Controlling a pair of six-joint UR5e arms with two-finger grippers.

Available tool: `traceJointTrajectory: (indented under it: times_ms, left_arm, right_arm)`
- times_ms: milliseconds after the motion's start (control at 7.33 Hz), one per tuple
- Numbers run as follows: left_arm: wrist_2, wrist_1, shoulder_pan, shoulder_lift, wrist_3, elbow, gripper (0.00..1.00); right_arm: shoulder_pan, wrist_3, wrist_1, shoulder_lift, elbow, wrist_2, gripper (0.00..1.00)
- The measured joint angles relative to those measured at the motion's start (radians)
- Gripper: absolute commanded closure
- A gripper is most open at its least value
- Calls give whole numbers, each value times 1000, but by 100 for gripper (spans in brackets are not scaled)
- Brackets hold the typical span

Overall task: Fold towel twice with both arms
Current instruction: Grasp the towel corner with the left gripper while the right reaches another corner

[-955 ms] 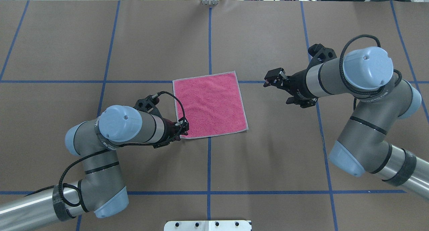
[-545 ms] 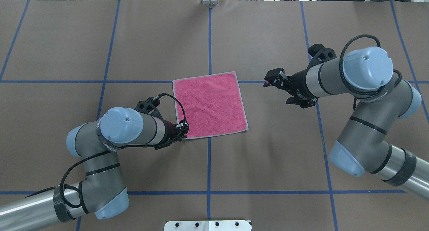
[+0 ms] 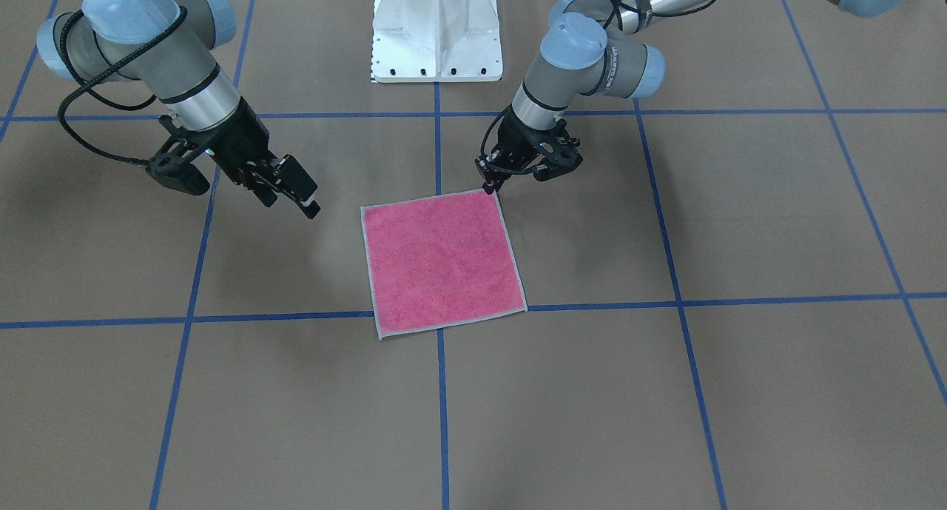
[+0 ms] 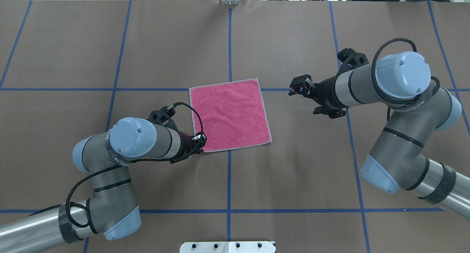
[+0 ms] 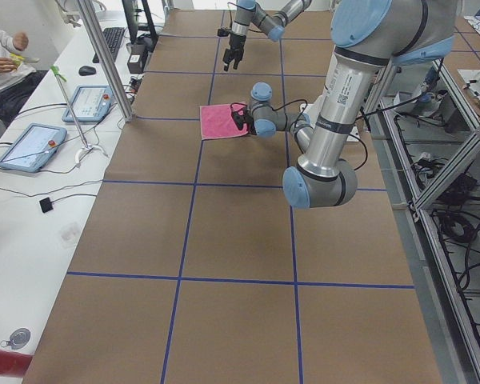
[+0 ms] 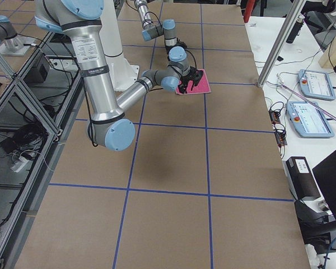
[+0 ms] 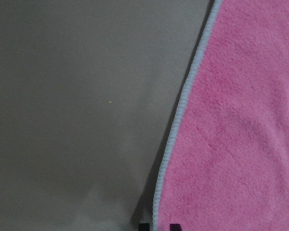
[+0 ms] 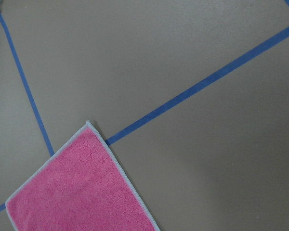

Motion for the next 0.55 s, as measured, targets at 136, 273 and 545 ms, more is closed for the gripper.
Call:
traceJointTrajectory:
  times_ms: [136, 273, 545]
  left_arm:
    - [0, 0, 0, 1, 0, 0, 100]
    - [0, 0, 0, 4, 0, -1, 100]
    - [0, -1, 0, 5, 1, -1, 100]
  right_arm:
    - [-3, 0, 0, 0, 0, -2, 2]
    - [-14, 2, 0, 0, 0, -18, 2]
    - [-75, 16, -4, 0, 1, -106, 4]
